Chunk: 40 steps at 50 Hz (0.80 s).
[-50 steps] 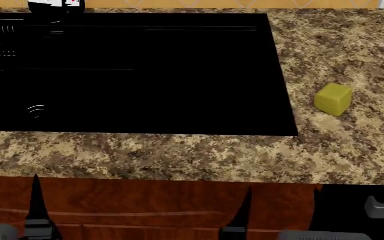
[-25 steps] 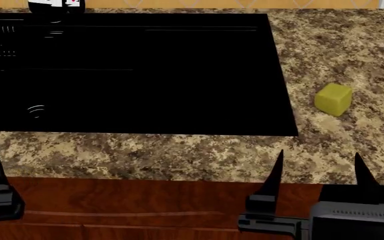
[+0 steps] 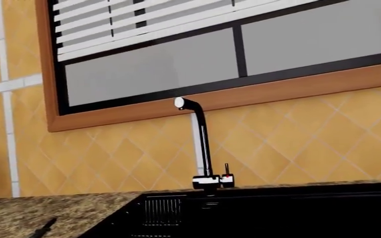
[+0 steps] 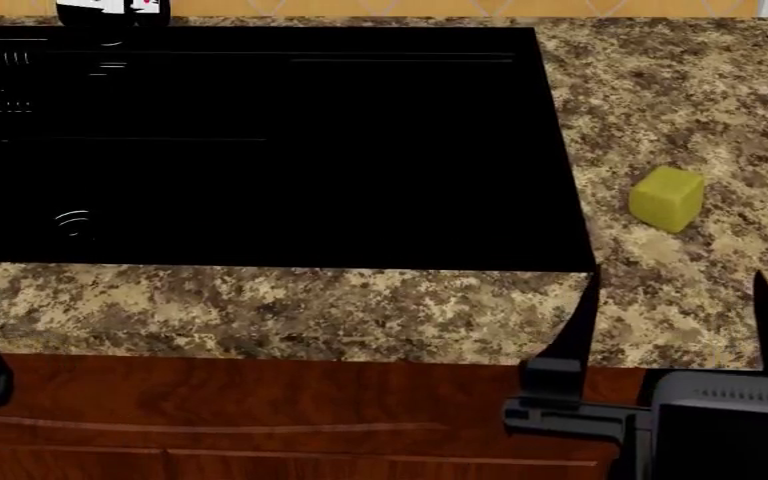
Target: Turn the sink spout to the right.
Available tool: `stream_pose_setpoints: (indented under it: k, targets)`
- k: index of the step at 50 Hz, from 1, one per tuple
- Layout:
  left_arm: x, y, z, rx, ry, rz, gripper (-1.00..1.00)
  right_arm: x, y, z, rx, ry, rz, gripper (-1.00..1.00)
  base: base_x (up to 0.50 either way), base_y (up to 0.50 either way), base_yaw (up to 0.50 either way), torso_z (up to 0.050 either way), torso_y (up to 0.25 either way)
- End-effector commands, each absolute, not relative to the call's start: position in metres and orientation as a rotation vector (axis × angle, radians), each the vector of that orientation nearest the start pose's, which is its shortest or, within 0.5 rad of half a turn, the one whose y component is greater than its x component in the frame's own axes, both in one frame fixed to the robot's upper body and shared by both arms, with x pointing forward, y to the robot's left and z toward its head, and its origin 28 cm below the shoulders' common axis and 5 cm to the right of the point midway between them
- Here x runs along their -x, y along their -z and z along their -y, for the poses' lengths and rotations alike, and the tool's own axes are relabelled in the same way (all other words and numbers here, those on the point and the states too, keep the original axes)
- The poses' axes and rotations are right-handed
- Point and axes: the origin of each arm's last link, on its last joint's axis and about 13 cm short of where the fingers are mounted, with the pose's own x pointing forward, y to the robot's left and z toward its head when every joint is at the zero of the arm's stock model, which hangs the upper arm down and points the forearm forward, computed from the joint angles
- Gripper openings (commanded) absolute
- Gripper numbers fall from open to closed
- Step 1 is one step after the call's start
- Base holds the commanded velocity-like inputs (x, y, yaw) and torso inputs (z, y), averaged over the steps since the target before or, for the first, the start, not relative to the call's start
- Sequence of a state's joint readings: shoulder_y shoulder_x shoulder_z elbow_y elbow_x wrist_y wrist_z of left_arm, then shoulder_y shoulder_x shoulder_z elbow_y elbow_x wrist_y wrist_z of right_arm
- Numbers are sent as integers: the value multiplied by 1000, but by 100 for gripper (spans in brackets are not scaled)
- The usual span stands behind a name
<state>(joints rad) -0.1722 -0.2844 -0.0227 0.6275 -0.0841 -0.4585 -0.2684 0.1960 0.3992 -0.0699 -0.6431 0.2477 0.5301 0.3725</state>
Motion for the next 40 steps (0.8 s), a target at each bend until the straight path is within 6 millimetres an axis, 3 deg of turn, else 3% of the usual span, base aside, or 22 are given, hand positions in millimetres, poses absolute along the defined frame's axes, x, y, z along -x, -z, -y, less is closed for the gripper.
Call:
stream_pose_setpoints:
  k: [1, 21, 40]
  targets:
    - [-219, -156, -255, -172, -248, 367, 100, -220, -158, 140, 166, 175, 298, 100, 0, 0, 0, 0, 0]
    - [-219, -160, -255, -136, -263, 377, 100, -218, -167, 139, 117, 151, 365, 100, 0, 8, 0, 0, 0]
    - [-217, -166, -251, -114, -235, 378, 100, -217, -163, 139, 125, 150, 357, 100, 0, 500, 0, 0, 0]
